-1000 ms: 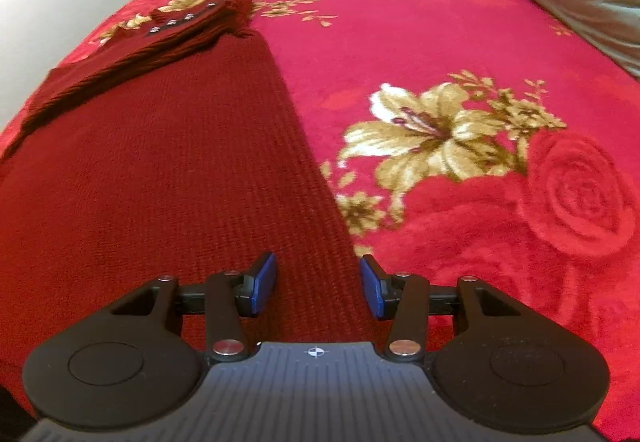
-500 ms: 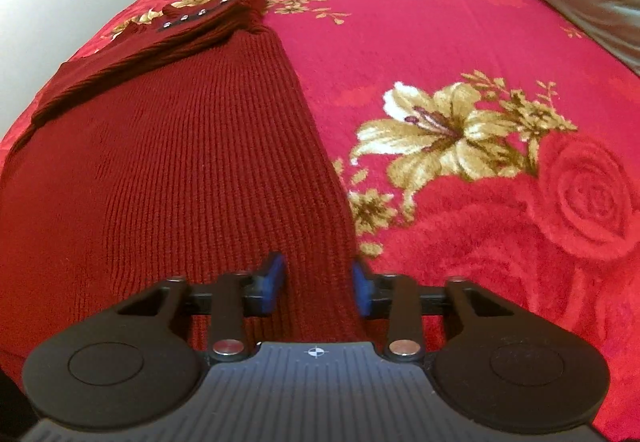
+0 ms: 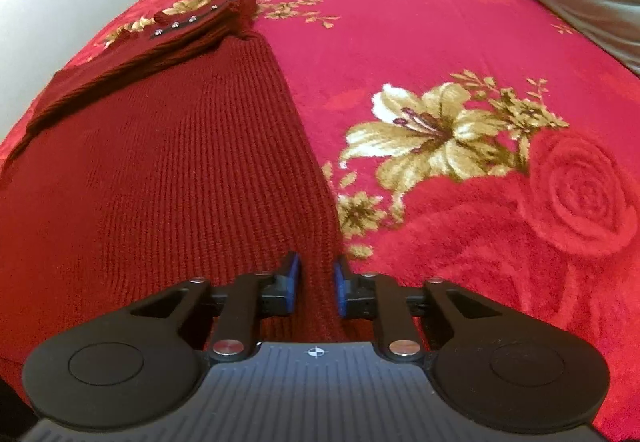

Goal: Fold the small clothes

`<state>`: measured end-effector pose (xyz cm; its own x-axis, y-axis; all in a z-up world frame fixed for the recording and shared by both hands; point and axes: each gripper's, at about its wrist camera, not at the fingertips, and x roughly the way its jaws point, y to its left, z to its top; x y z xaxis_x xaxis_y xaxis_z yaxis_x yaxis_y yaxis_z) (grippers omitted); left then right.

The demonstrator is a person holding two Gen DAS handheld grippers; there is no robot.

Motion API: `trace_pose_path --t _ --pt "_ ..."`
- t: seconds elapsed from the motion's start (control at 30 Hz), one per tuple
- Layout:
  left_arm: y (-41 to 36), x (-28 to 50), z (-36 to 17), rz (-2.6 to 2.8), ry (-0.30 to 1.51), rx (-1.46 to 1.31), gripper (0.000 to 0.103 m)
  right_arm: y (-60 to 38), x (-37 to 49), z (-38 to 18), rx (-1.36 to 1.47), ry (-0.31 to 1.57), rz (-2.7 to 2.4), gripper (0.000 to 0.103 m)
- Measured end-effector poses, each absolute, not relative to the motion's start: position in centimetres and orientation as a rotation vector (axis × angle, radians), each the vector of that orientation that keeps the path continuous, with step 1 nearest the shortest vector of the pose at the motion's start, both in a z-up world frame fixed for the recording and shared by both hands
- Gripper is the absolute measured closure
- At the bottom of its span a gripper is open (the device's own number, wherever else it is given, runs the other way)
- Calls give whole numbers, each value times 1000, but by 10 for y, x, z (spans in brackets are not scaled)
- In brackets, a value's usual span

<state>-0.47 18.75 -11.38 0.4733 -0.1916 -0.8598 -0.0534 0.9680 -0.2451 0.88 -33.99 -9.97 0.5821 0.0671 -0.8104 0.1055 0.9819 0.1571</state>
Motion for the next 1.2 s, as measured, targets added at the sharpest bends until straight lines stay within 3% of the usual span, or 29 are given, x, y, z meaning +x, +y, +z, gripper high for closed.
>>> trace_pose_path --t 0.13,0.53,0.9,1.0,1.2 --pt "182 -11 -97 -105 1017 -201 90 -338 4 -88 180 895 -14 96" --pt "176 -46 12 -217 779 -159 93 -357 -32 11 389 629 149 98" --pt "237 -121 130 -451 638 -230 93 -393 -149 112 525 383 280 98" --pt "256 -113 121 -434 649 -313 92 -403 -145 100 580 403 253 98" --pt "244 -18 45 -356 813 -296 93 -403 -46 26 574 601 139 98"
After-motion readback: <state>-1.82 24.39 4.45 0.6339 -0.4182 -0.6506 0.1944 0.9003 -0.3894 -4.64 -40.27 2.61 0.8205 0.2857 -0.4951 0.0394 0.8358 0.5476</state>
